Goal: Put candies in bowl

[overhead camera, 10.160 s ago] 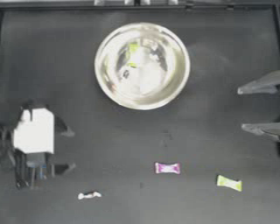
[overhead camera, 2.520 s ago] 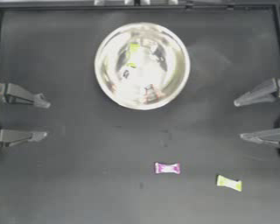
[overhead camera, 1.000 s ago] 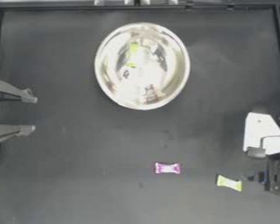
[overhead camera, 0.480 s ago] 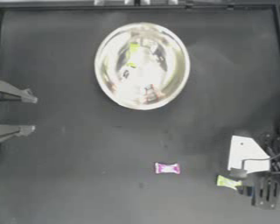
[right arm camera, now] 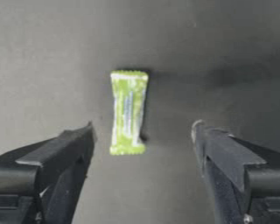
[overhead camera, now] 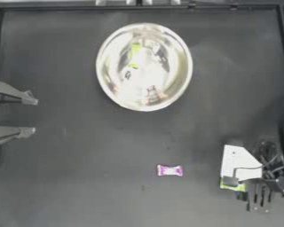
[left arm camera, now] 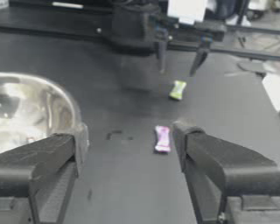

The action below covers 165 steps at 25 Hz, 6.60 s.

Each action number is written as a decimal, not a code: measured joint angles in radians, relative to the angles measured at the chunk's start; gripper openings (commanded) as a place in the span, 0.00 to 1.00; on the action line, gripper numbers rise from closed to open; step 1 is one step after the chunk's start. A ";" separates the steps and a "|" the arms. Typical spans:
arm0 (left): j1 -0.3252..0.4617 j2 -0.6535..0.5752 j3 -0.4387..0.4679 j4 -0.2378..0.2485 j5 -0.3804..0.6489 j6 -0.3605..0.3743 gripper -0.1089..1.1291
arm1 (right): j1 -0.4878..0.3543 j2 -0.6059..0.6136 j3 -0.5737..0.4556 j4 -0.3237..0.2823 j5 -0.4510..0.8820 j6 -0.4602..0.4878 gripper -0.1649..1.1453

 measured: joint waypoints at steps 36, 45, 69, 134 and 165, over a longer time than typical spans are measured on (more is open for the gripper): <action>0.000 0.009 0.000 -0.028 0.000 0.000 0.84 | 0.018 0.173 -0.061 0.005 -0.063 0.000 0.34; 0.000 0.041 0.000 -0.028 0.000 -0.002 0.84 | -0.035 -0.069 -0.069 -0.310 -0.054 0.103 0.34; 0.008 0.081 -0.002 -0.028 -0.005 0.002 0.84 | -0.690 -0.199 -0.097 -0.551 -0.503 -0.190 0.34; 0.038 0.103 -0.002 0.110 -0.003 0.017 0.86 | -0.552 -0.569 0.092 -0.472 -0.638 -0.178 0.88; 0.032 0.063 0.000 0.110 0.005 0.014 0.86 | -0.272 -0.164 -0.175 -0.173 -0.152 -0.350 0.88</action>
